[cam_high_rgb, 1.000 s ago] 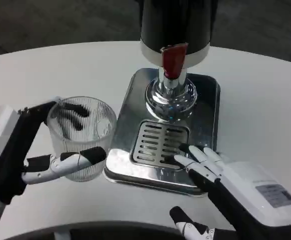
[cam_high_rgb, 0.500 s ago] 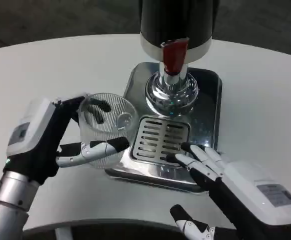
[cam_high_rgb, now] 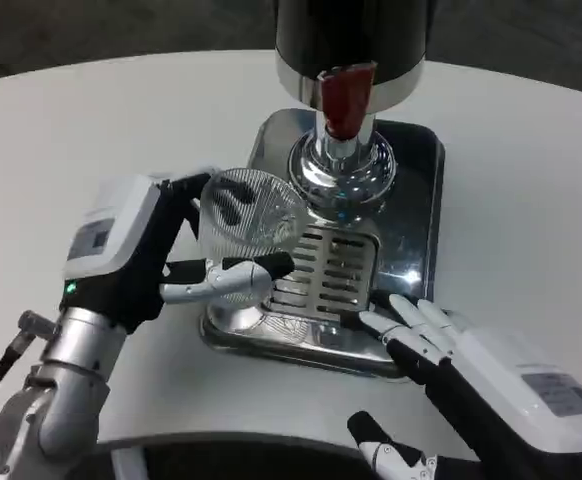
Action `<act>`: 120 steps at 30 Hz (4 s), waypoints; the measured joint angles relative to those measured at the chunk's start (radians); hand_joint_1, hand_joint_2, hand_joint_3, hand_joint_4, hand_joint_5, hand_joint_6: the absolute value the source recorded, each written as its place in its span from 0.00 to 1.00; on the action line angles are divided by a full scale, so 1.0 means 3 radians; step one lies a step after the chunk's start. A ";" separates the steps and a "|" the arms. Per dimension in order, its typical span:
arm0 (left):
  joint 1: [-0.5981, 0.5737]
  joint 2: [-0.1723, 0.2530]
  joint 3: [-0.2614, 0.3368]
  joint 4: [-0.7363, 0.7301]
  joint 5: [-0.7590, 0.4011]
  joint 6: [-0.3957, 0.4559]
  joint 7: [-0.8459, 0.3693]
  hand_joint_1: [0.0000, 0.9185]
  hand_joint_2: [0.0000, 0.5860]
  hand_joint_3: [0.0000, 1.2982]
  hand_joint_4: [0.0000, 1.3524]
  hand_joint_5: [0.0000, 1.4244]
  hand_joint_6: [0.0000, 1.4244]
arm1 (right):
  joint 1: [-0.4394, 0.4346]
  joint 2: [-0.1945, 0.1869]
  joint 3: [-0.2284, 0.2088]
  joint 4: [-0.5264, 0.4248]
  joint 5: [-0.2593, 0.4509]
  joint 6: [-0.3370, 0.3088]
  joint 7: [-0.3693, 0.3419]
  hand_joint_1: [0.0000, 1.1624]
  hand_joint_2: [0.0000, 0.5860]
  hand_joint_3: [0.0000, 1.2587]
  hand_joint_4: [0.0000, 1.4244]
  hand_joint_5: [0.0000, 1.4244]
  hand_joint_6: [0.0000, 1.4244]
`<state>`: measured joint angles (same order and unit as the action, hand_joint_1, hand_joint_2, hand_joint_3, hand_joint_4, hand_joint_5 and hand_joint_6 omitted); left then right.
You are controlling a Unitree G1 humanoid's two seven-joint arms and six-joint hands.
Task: Grasp the cup under the faucet to collect the drink, then remove the cup.
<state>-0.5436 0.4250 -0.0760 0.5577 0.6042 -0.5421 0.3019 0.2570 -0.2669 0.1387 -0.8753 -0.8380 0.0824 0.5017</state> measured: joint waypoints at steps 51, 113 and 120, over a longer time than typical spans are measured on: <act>-0.0718 -0.0172 -0.0684 0.0382 -0.0021 0.0434 -0.0134 0.33 0.48 0.59 0.61 0.50 0.18 | -0.0016 -0.0014 -0.0040 0.0000 0.0072 0.0129 0.0000 0.39 0.83 0.11 0.01 0.00 0.00; -0.0581 -0.0153 -0.0576 0.0497 -0.0266 0.0134 -0.0193 0.15 0.05 0.23 0.19 0.29 0.19 | -0.0002 0.0061 -0.0075 0.0012 0.0266 0.0132 -0.0202 0.41 0.86 0.13 0.02 0.00 0.00; -0.0581 -0.0153 -0.0576 0.0475 -0.0278 0.0134 -0.0268 0.11 0.00 0.17 0.14 0.26 0.16 | 0.0001 0.0062 -0.0091 0.0012 0.0270 0.0132 -0.0210 0.41 0.86 0.13 0.02 0.00 0.00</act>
<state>-0.7178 0.3790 -0.2488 0.7002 0.5209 -0.5019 0.2214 0.2574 -0.2484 0.1114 -0.8716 -0.7569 0.1220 0.4388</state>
